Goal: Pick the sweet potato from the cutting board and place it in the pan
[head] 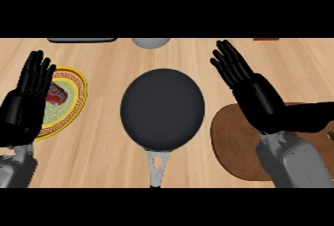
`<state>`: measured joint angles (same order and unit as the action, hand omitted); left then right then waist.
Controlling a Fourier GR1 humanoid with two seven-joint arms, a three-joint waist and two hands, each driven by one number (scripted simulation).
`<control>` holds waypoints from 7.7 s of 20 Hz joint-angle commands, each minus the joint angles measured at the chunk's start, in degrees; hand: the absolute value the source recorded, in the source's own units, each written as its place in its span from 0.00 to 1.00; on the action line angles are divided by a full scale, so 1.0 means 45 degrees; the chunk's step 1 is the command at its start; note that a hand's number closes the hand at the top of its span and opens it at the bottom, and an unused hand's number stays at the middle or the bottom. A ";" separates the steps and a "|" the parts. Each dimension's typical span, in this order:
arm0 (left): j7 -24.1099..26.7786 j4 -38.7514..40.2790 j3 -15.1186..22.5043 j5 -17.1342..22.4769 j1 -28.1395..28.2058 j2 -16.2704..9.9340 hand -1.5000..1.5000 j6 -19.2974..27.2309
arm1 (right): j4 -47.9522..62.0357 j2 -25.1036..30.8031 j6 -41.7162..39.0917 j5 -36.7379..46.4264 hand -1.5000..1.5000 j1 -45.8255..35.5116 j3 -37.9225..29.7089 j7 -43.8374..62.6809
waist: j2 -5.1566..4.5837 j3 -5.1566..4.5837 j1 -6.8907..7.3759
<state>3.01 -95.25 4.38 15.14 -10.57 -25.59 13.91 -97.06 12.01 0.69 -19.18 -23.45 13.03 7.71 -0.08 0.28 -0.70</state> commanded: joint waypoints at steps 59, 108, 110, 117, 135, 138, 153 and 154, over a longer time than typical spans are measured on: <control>-0.3543 0.0750 -0.0444 -0.0567 0.0426 0.2108 0.50 -0.0479 | -0.3045 0.8657 -1.0017 1.1992 0.00 0.4189 -0.2289 -0.2845 | 0.0035 -0.0067 0.0145; -0.4255 0.0183 -0.2181 -0.1326 0.0522 0.3034 0.50 -0.2392 | 0.3716 0.3240 -0.6885 1.8750 1.00 0.2606 -0.0739 -0.6549 | 0.0027 -0.0062 0.0208; -0.4119 0.0562 -0.1597 -0.2127 0.0190 0.3731 0.50 -0.1581 | 0.5128 0.3428 -0.6444 1.8773 1.00 0.1910 -0.1117 -0.7208 | 0.0005 -0.0058 0.0221; -0.4047 0.0760 -0.2221 -0.1845 0.0084 0.3202 0.50 -0.2118 | 0.2248 0.3790 -0.6001 1.7869 1.00 0.2970 -0.2818 -0.7238 | 0.0039 -0.0064 0.0080; -0.4059 0.1144 -0.1068 -0.2072 -0.0494 0.3811 0.50 -0.2401 | 0.0073 -0.2660 -0.4862 2.2450 1.00 -0.2813 0.3245 0.8485 | 0.0194 -0.0179 0.1706; -0.3969 0.1310 -0.1133 -0.1915 -0.0632 0.3674 0.50 -0.2690 | 0.0217 -0.2665 -0.4800 2.2073 1.00 -0.3806 0.4003 1.0892 | 0.0111 -0.0163 0.1834; -0.3927 0.1723 -0.1743 -0.2055 -0.0945 0.3520 0.50 -0.2222 | 0.2757 -0.2661 -0.1914 2.0126 1.00 -0.6891 0.5013 1.6490 | -0.0006 -0.0085 0.0908; -0.3818 0.1926 -0.2086 -0.1761 -0.1017 0.3277 0.50 -0.2482 | 0.3288 -0.2660 -0.1460 2.0177 1.00 -0.7272 0.4652 1.6473 | -0.0062 -0.0094 0.1008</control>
<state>-14.88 -87.96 -2.48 6.05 -14.99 -9.32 3.36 -85.19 0.80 -10.75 72.59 -53.83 33.92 68.35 -0.18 -0.19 5.10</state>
